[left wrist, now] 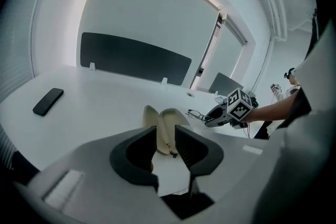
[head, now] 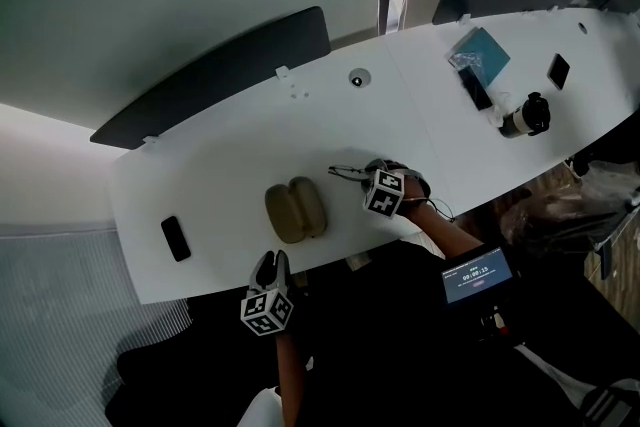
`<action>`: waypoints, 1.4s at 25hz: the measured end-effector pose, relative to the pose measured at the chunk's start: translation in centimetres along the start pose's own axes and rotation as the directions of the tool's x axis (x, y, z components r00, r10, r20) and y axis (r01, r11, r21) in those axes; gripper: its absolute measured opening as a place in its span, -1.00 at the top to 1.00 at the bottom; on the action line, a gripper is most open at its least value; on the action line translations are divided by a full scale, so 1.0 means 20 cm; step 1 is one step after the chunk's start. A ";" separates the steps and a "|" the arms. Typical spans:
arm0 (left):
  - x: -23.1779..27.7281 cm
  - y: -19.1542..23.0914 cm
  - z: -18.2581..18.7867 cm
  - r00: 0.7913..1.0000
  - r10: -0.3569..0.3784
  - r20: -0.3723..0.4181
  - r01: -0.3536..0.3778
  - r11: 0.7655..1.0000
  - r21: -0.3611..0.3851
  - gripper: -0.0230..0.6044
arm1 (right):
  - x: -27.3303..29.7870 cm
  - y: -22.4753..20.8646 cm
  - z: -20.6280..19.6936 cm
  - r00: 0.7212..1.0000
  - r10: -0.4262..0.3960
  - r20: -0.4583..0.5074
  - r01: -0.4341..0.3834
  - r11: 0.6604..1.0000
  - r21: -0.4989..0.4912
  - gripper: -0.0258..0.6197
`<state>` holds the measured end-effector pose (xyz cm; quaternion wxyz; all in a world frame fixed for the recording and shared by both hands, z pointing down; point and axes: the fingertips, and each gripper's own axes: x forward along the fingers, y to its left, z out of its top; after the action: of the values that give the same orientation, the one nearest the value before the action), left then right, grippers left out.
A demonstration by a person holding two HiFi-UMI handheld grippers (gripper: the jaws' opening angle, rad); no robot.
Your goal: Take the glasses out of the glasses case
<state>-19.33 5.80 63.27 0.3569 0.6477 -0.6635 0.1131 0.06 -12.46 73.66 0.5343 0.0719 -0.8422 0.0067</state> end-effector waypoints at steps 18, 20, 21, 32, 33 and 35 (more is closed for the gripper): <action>0.24 0.00 0.00 0.995 -0.087 -0.042 0.081 0.989 -0.124 0.55 | -0.47 -0.05 0.38 0.844 -0.078 0.531 -0.134 0.928 0.349 0.52; 0.26 0.00 0.01 0.995 -0.091 -0.042 0.085 0.989 -0.122 0.55 | -0.55 -0.03 0.40 0.807 -0.059 0.588 -0.199 0.910 0.364 0.79; 0.26 -0.01 0.01 0.995 -0.092 -0.044 0.086 0.989 -0.120 0.55 | -0.57 -0.02 0.39 0.798 -0.049 0.601 -0.212 0.910 0.357 0.82; 0.32 0.07 -0.13 0.992 -0.075 -0.100 0.048 0.967 -0.252 0.41 | -0.44 0.22 0.24 0.848 0.105 0.520 -0.338 0.862 0.377 0.89; 0.33 0.10 -0.14 0.991 -0.077 -0.111 0.045 0.961 -0.272 0.39 | -0.43 0.24 0.26 0.848 0.106 0.519 -0.342 0.858 0.384 0.89; 0.37 0.16 -0.14 0.989 -0.076 -0.125 0.036 0.954 -0.298 0.39 | -0.41 0.27 0.30 0.852 0.101 0.513 -0.348 0.842 0.413 0.89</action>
<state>-20.73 2.15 70.79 0.4967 0.5966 -0.6287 0.0462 -2.55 -6.67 64.09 0.2719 0.1021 -0.9188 0.2673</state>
